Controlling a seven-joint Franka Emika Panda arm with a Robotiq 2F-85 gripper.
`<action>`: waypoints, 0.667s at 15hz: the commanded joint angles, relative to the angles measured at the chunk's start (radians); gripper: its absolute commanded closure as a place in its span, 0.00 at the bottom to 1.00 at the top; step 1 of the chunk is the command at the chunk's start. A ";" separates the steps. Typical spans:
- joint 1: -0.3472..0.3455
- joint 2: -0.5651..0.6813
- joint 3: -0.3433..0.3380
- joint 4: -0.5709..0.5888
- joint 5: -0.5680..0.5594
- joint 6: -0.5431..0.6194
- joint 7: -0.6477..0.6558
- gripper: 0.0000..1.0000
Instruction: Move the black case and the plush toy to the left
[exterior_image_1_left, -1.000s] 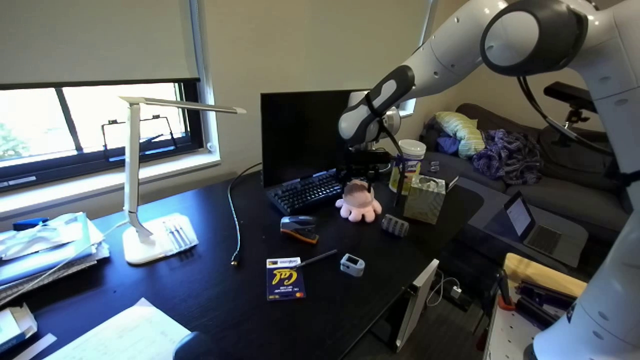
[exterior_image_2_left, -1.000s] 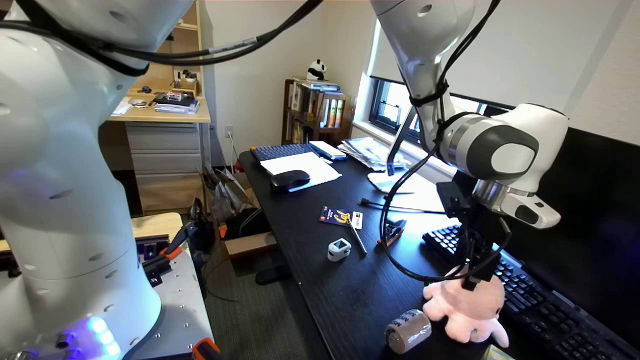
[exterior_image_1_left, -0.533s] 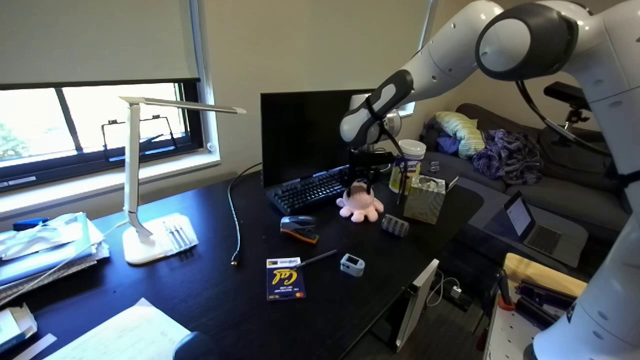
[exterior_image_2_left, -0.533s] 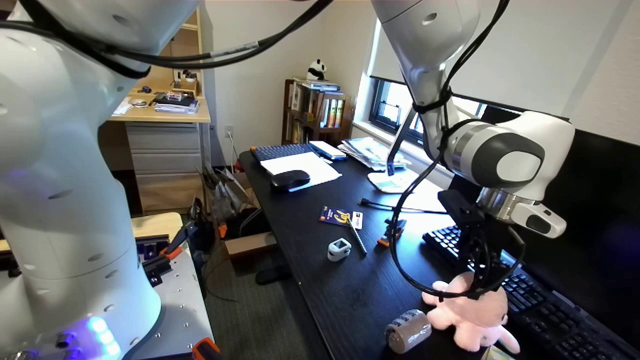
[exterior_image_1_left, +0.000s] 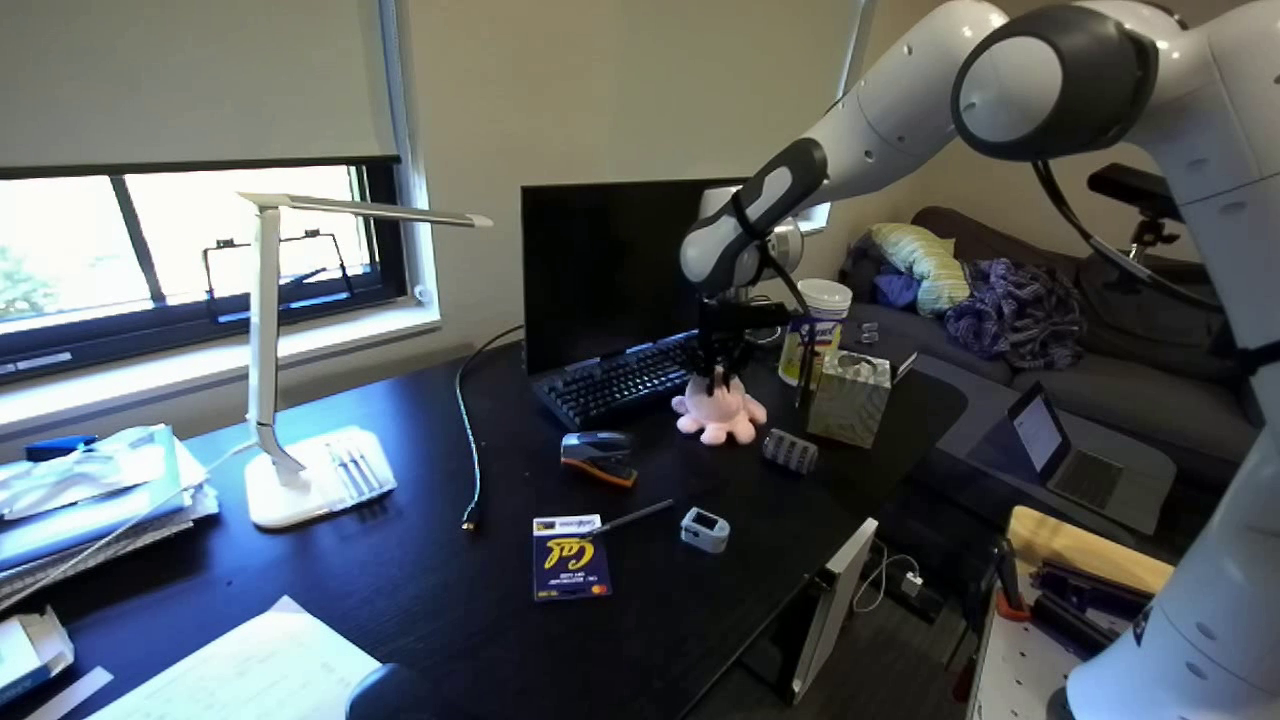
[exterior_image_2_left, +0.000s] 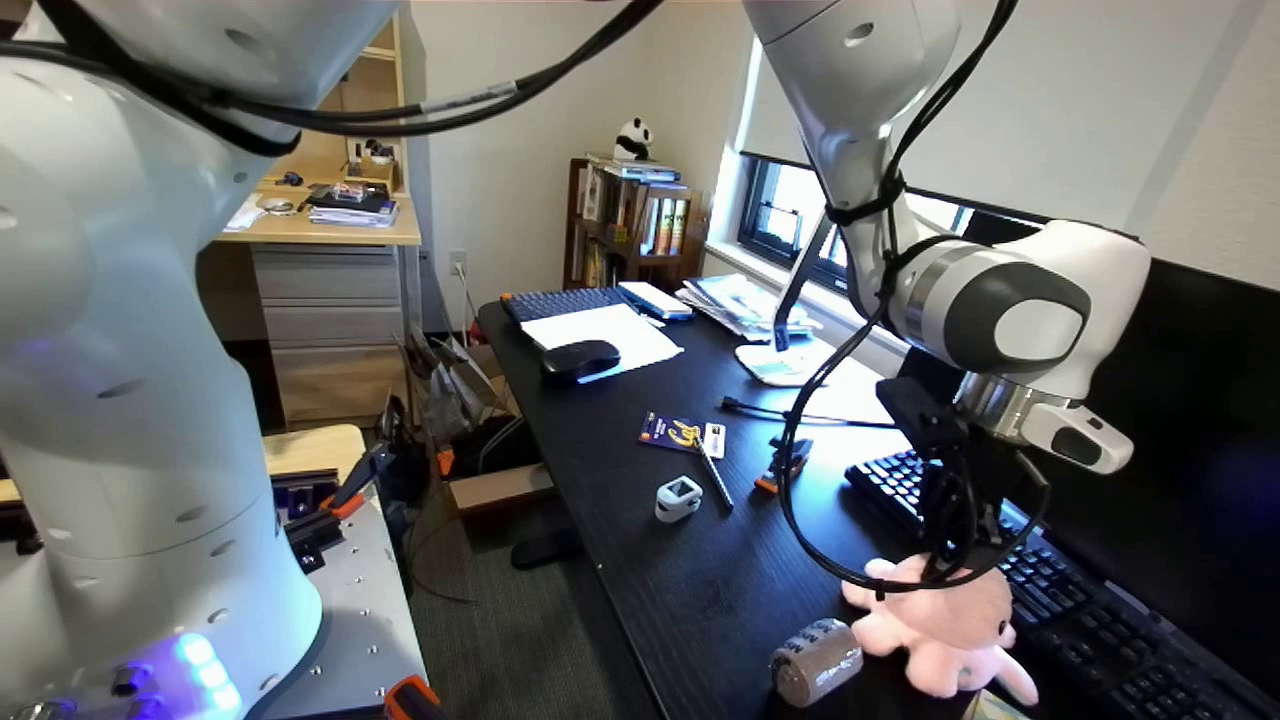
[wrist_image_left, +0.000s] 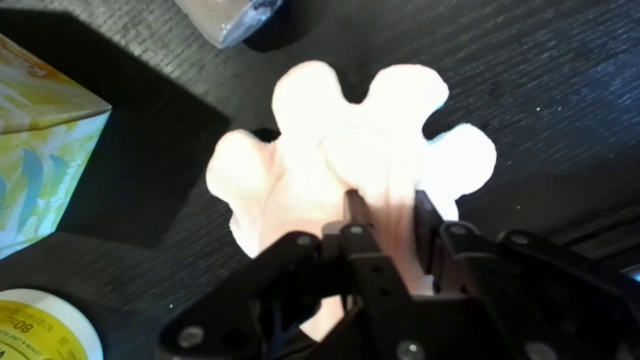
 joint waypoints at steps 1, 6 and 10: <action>0.071 -0.048 -0.044 -0.020 -0.003 -0.077 0.185 0.99; 0.153 -0.118 -0.033 -0.020 0.046 -0.163 0.506 0.99; 0.145 -0.094 -0.007 0.003 0.025 -0.151 0.475 0.96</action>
